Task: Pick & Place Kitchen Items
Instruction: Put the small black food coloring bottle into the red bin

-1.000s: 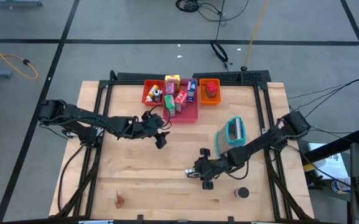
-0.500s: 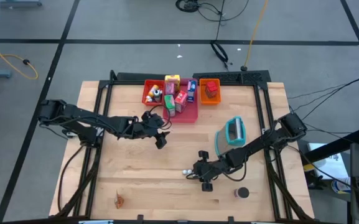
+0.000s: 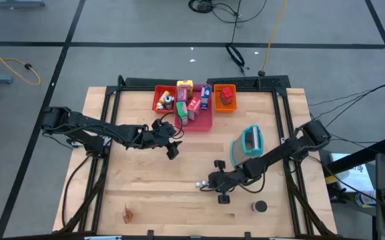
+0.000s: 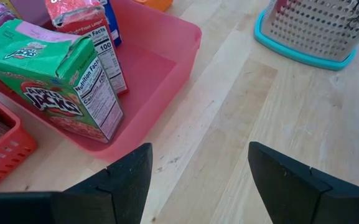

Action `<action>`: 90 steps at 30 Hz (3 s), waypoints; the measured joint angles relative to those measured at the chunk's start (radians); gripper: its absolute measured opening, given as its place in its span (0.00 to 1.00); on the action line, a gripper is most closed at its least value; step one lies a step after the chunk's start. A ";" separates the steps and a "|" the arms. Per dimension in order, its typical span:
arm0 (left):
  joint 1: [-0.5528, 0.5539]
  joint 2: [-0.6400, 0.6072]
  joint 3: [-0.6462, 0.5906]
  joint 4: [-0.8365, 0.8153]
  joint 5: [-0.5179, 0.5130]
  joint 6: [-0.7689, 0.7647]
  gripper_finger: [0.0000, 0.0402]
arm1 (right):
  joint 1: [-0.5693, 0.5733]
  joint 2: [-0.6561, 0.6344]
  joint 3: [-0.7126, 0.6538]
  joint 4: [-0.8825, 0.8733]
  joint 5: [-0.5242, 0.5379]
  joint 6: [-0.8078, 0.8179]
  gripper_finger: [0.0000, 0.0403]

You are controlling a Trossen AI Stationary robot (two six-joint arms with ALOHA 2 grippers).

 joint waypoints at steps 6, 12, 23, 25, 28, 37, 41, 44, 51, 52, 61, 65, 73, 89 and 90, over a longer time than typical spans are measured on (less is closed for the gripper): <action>0.000 0.000 0.000 0.027 0.000 0.004 0.66 | -0.004 -0.079 0.000 -0.080 0.055 0.003 0.14; -0.006 0.000 0.000 0.079 0.001 0.031 0.66 | -0.043 -0.192 0.000 -0.117 0.059 -0.024 0.14; -0.043 0.000 0.000 0.250 0.064 0.207 0.66 | -0.192 -0.383 0.000 -0.072 0.106 -0.135 0.14; -0.049 0.000 0.000 0.300 0.084 0.229 0.66 | -0.217 -0.397 0.001 -0.041 0.105 -0.157 0.14; -0.054 0.000 0.000 0.358 0.089 0.260 0.66 | -0.253 -0.396 0.001 0.012 0.099 -0.183 0.14; -0.057 0.010 0.000 0.401 0.089 0.285 0.66 | -0.328 -0.395 0.001 0.109 0.048 -0.205 0.14; -0.057 0.035 0.000 0.451 0.099 0.285 0.66 | -0.343 -0.376 0.001 0.150 0.016 -0.213 0.14; -0.057 0.049 -0.001 0.459 0.098 0.286 0.66 | -0.352 -0.358 0.000 0.169 -0.006 -0.215 0.14; -0.055 0.101 0.001 0.570 0.113 0.308 0.66 | -0.366 -0.317 0.000 0.228 -0.053 -0.215 0.14; -0.055 0.106 0.001 0.570 0.114 0.309 0.66 | -0.368 -0.317 0.000 0.227 -0.058 -0.215 0.14; -0.053 0.131 0.000 0.587 0.109 0.313 0.46 | -0.373 -0.317 0.000 0.227 -0.056 -0.215 0.14; -0.053 0.132 0.000 0.600 0.110 0.350 0.24 | -0.373 -0.317 0.000 0.214 -0.055 -0.215 0.14; -0.053 0.132 0.000 0.596 0.134 0.362 0.10 | -0.373 -0.318 0.001 0.203 -0.055 -0.214 0.14; -0.047 0.096 0.000 0.446 -0.121 0.328 0.10 | -0.371 -0.318 0.000 0.166 -0.054 -0.231 0.38; -0.043 0.084 0.000 0.417 -0.142 0.321 0.10 | -0.371 -0.318 0.000 0.159 -0.054 -0.231 0.38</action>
